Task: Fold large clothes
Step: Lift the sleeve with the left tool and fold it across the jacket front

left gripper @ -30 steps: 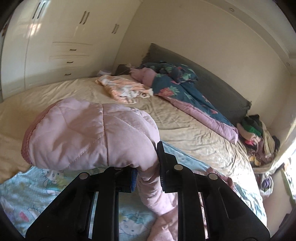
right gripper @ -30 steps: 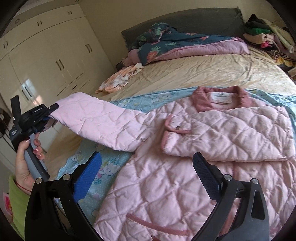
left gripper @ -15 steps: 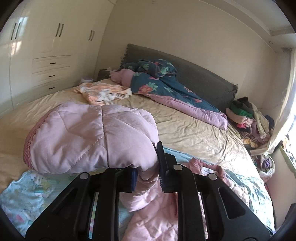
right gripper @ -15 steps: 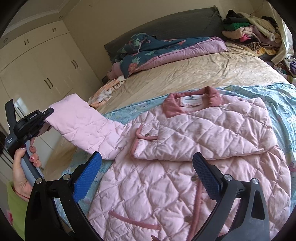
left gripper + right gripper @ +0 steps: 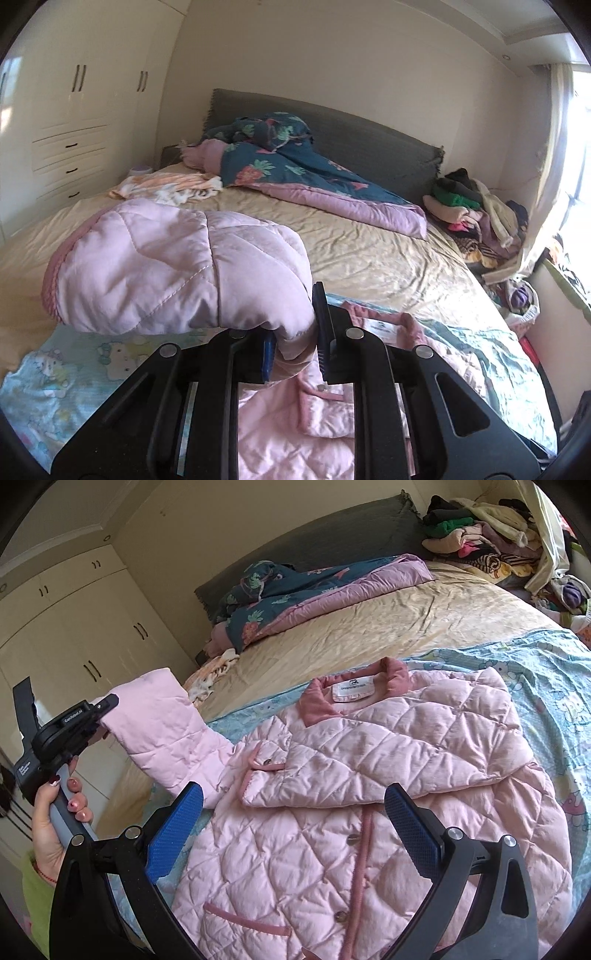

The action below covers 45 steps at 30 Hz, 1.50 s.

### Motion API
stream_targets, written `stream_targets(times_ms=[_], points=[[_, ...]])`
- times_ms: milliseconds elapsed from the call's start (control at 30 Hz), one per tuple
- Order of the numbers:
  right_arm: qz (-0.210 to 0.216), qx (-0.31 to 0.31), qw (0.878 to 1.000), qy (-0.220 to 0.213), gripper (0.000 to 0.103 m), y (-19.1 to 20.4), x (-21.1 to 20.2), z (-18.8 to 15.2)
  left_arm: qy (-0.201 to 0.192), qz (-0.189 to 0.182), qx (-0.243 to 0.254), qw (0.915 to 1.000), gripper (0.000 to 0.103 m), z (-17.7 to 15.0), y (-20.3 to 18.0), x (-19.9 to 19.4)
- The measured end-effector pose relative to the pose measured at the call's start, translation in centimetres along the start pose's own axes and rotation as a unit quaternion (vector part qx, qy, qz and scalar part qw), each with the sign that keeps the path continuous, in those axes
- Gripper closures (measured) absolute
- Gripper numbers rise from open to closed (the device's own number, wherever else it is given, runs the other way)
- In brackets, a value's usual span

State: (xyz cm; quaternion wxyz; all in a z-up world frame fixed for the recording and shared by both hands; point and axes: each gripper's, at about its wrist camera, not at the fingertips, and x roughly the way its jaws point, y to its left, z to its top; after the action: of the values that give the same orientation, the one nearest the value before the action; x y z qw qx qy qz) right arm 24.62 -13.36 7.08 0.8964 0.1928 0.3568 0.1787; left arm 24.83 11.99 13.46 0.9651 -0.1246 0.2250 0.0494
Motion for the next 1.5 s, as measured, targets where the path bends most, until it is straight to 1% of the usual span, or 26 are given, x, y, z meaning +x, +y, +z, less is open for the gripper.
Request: stream_targets(times_ms=[267,467,667,900,1067,1333,1500], points=[[-0.009,0.019,1.000,-0.010,0.005,-2.4,-0.6,0.1,0.012,-0.020,0.026,0.9994,0.093,-1.2,-3.0,1.5],[-0.011,0.032,0.999,-0.007,0.005,-4.0,-0.3,0.0,0.022,-0.036,0.047,0.9980,0.093,-2.1,-5.4,2.6],[-0.016,0.044,0.999,-0.009,0.005,-5.4,-0.2,0.1,0.030,-0.059,0.071,0.9953,0.093,-3.4,-7.7,3.5],[-0.032,0.067,0.997,-0.012,0.005,-7.7,-0.5,0.1,0.051,-0.092,0.105,0.9889,0.093,-5.2,-11.1,5.1],[-0.046,0.084,0.995,-0.016,0.005,-9.4,-1.0,0.1,0.074,-0.113,0.126,0.9828,0.093,-7.6,-13.0,6.4],[-0.080,0.119,0.989,-0.029,0.005,-12.6,-1.7,0.1,0.119,-0.130,0.159,0.9715,0.093,-11.5,-15.0,8.4],[-0.088,0.135,0.986,-0.030,0.005,-13.9,-1.8,0.1,0.137,-0.134,0.179,0.9650,0.092,-13.5,-15.9,9.2]])
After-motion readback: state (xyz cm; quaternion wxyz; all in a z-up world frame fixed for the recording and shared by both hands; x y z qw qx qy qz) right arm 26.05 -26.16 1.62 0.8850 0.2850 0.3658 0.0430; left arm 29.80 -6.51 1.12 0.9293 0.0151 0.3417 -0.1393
